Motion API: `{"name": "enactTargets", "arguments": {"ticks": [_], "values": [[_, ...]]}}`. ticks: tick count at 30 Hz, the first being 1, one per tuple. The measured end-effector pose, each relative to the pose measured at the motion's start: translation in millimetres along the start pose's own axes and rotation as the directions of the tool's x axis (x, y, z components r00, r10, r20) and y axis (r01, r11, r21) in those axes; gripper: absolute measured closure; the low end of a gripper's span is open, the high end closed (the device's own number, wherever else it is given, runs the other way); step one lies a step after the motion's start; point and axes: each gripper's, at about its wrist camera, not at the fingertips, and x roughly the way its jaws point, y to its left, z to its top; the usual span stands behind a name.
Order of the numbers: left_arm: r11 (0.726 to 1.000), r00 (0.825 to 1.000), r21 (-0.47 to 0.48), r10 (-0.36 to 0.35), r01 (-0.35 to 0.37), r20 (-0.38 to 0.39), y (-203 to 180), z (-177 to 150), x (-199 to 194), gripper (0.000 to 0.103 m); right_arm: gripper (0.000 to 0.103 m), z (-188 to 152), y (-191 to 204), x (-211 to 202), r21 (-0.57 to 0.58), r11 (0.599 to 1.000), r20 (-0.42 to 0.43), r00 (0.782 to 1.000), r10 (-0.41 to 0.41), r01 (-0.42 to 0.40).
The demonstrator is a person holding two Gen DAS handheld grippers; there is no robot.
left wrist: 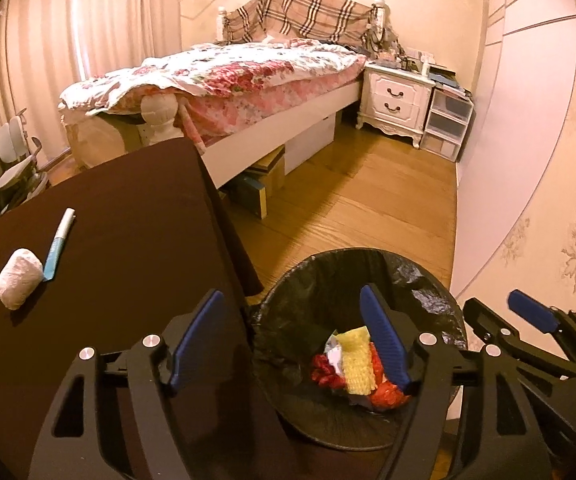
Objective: Collect trash
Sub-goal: 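Open both tools to drop the red bag and red cloth into the bin, then move both open tools back toward the white roll and blue marker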
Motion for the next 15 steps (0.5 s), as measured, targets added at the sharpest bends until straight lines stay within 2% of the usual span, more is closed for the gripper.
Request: {"name": "enactTargets", "arguments": {"ticks": [8, 15], "values": [[0.997, 0.997, -0.027, 0.071, -0.071, 0.013, 32, -4, -9, 0.029, 0.035, 3, 11, 0, -0.014, 1.0, -0.003, 1.0, 0.023, -0.023], [0.983, 0.987, -0.098, 0.158, -0.158, -0.005, 82, -13, -18, 0.029, 0.03, 9, 52, 0, -0.076, 0.994, -0.011, 0.997, 0.077, -0.078]]}}
